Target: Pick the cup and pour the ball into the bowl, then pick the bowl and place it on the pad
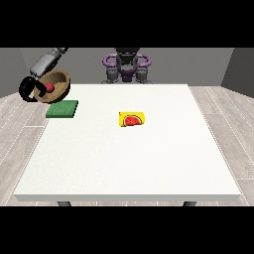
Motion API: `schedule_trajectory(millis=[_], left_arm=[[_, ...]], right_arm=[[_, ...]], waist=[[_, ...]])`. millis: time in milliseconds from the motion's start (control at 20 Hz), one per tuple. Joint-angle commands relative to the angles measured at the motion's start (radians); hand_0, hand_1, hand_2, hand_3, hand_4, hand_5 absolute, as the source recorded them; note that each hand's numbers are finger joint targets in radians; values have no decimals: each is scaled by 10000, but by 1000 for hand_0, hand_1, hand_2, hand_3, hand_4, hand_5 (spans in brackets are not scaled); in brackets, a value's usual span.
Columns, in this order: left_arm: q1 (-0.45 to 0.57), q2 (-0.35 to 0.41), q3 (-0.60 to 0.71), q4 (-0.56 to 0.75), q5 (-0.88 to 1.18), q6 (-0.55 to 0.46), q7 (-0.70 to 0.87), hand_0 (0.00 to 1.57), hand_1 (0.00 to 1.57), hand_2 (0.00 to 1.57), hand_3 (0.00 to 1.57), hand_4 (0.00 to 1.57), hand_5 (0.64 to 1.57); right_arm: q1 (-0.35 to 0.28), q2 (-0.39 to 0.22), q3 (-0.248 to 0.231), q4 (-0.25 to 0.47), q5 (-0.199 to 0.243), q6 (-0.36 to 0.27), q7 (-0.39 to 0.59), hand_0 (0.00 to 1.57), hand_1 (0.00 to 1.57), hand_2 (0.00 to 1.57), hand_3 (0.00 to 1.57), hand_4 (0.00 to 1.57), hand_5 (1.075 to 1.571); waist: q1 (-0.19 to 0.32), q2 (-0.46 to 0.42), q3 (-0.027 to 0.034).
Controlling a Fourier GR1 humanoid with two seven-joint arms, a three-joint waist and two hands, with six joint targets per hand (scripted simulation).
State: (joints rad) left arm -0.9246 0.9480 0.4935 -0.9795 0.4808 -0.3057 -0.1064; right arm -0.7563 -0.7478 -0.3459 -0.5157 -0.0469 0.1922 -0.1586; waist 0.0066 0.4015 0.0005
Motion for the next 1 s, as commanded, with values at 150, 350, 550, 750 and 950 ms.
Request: schedule_trajectory(millis=[150, 350, 550, 750, 950], left_arm=[[-112, 83, -203, 280, -68, -70, 33, 0, 0, 0, 0, 0, 1530], [-74, -20, -162, -51, 23, 116, 6, 0, 0, 0, 0, 0, 1523], [117, 78, 89, -79, 124, 239, -147, 0, 0, 0, 0, 0, 1528], [130, 522, 385, -424, 388, 37, -8, 0, 0, 0, 0, 0, 1518], [281, 452, 202, -679, 410, 81, 179, 0, 0, 0, 0, 0, 1516]], right_arm=[[-191, 357, 599, -159, 631, -569, 453, 1571, 1571, 1571, 1290, 1229, 1571], [-252, 733, -60, 417, -112, -282, 370, 1571, 1571, 1571, 1282, 1157, 1570], [229, 956, -195, 674, -247, -101, -273, 1571, 1571, 1571, 1256, 1063, 1569], [239, -366, -1095, 1240, -571, -1005, -44, 1534, 1534, 1521, 1280, 0, 1567], [-184, -74, -1040, 1414, -640, -1081, 406, 740, 740, 690, 1053, 0, 1538]], waist=[[96, -271, 1], [151, -75, 11], [-17, 91, 9], [152, 601, 21], [327, 378, 8]])
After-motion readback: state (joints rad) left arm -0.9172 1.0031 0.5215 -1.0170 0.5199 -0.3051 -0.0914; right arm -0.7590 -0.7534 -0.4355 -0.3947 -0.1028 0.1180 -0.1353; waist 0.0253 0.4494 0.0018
